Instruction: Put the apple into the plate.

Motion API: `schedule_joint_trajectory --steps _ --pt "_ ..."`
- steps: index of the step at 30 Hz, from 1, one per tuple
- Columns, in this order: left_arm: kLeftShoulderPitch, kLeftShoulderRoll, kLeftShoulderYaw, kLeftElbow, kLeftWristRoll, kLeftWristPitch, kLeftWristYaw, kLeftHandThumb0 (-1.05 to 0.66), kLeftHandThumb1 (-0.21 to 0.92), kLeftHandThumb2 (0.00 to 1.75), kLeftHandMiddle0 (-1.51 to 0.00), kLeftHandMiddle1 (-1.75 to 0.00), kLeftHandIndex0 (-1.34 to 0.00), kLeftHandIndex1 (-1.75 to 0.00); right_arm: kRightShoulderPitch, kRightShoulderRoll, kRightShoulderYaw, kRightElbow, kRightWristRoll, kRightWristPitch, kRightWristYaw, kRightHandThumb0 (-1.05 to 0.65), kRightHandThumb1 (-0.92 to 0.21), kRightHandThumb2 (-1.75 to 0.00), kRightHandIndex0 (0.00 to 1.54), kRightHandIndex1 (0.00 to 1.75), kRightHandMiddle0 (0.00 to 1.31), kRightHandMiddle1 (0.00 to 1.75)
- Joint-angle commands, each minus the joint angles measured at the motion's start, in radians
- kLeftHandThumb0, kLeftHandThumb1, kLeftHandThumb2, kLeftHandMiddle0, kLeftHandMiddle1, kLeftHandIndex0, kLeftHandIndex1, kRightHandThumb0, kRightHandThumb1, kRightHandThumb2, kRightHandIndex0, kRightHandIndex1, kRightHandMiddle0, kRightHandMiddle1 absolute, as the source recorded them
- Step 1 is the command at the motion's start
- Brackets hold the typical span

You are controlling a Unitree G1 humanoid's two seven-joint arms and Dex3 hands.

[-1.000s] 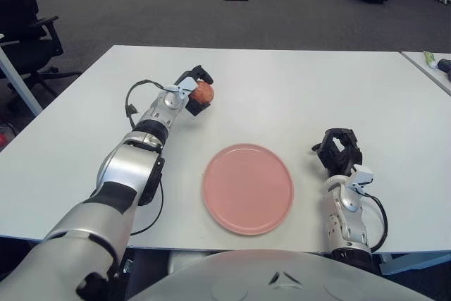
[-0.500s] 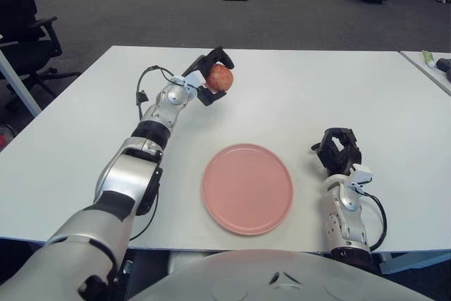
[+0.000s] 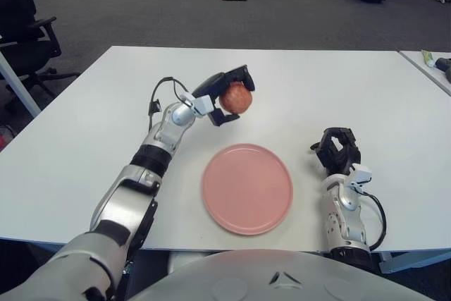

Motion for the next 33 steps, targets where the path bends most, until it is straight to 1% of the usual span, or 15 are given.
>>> schedule_joint_trajectory --steps 1,5,10,15,18,24,29,33 --pt "0.041 0.010 -0.037 -0.080 -0.008 -0.044 -0.043 0.00 0.04 1.58 -0.87 -1.59 -0.59 -1.75 -0.011 0.039 -0.002 0.007 0.012 -0.001 -0.004 -0.38 -0.68 -0.86 0.59 1.75 0.35 1.75" --pt "0.073 0.027 -0.074 -0.139 -0.023 -0.093 -0.095 0.00 0.04 1.58 -0.87 -1.59 -0.59 -1.75 -0.011 0.037 0.001 0.009 0.003 -0.008 -0.006 -0.38 -0.67 -0.87 0.58 1.75 0.35 1.75" --pt "0.098 0.055 -0.106 -0.192 -0.033 -0.128 -0.161 0.00 0.04 1.58 -0.87 -1.60 -0.59 -1.75 -0.009 0.033 0.003 0.009 -0.001 -0.011 -0.005 -0.38 -0.67 -0.86 0.57 1.75 0.35 1.75" --pt "0.099 0.099 -0.141 -0.208 0.006 -0.167 -0.214 0.00 0.05 1.58 -0.87 -1.59 -0.59 -1.75 -0.008 0.029 0.001 0.007 0.001 -0.006 -0.005 -0.39 -0.67 -0.87 0.56 1.75 0.35 1.75" --pt "0.089 0.125 -0.176 -0.191 0.037 -0.214 -0.245 0.00 0.05 1.58 -0.87 -1.60 -0.59 -1.75 -0.008 0.024 0.000 0.007 -0.004 -0.001 -0.007 -0.39 -0.67 -0.87 0.56 1.75 0.35 1.75" --pt "0.073 0.136 -0.214 -0.139 0.092 -0.283 -0.247 0.00 0.04 1.59 -0.87 -1.60 -0.59 -1.75 -0.010 0.022 -0.003 0.006 -0.004 0.008 -0.010 -0.39 -0.67 -0.87 0.56 1.75 0.35 1.75" --pt "0.067 0.141 -0.228 -0.118 0.106 -0.316 -0.248 0.00 0.02 1.61 -0.88 -1.61 -0.61 -1.75 -0.013 0.018 -0.004 0.010 -0.003 0.009 -0.007 -0.38 -0.68 -0.86 0.57 1.75 0.35 1.75" --pt "0.066 0.151 -0.244 -0.116 0.100 -0.316 -0.275 0.00 0.02 1.61 -0.89 -1.60 -0.61 -1.75 -0.015 0.017 -0.006 0.014 0.002 0.007 -0.001 -0.38 -0.68 -0.86 0.58 1.75 0.34 1.75"
